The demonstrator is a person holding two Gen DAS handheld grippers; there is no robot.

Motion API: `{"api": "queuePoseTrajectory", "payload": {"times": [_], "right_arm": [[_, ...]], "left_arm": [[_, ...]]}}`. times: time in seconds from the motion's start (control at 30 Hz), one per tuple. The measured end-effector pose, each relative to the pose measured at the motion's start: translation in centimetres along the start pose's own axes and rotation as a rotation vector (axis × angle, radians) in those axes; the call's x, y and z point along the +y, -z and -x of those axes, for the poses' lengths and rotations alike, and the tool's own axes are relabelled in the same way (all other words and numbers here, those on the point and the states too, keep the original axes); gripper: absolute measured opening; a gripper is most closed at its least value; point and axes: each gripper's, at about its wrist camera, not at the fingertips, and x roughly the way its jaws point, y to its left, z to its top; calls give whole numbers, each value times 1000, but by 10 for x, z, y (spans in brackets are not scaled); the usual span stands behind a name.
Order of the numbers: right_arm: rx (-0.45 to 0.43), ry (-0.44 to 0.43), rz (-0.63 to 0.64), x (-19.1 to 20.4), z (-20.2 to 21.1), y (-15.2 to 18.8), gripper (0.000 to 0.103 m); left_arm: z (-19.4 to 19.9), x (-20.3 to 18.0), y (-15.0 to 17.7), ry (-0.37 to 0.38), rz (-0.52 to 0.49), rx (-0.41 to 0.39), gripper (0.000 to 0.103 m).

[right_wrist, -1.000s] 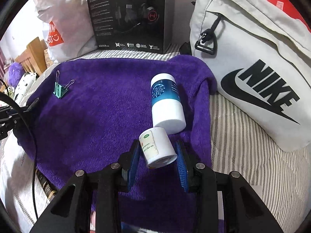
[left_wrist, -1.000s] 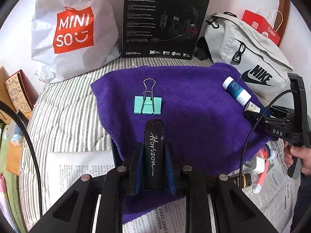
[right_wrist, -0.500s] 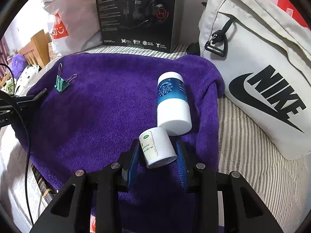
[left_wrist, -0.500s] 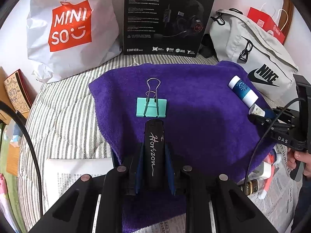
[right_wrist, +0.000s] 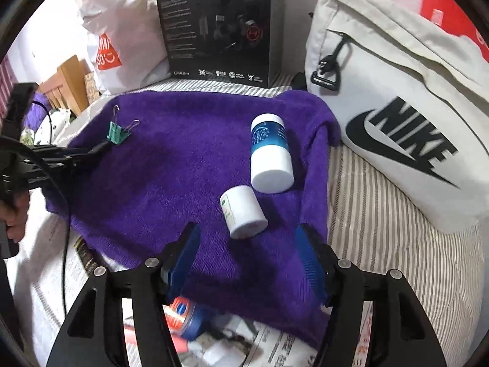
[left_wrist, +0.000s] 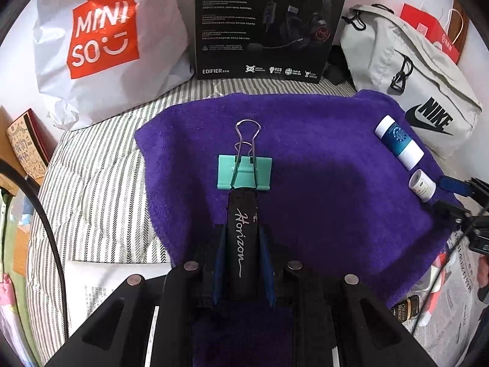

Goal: Organize rigid objects
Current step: 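Lower the case onto the towel beside the clip while the right tool grasps a white cap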

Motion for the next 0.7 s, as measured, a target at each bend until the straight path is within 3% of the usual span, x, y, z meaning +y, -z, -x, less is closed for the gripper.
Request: {"api": "queuePoseTrajectory", "payload": {"times": [0.37,0.47,0.6,0.7], "right_arm": [[-25,9,-25,4,44,37,65],[-8,7,-23,7,51,51,65],[17,-8,-32,11,54,68,65],[21,-20,-41,14,54,78,65]], "left_arm": [[-4,-10,0,-38,-40,12,24],[-3,-12,2,-28,-42,17,32],[-2,-23,7,-19,-75,32,53],[3,-27,11,-59,-66,43,53]]}}
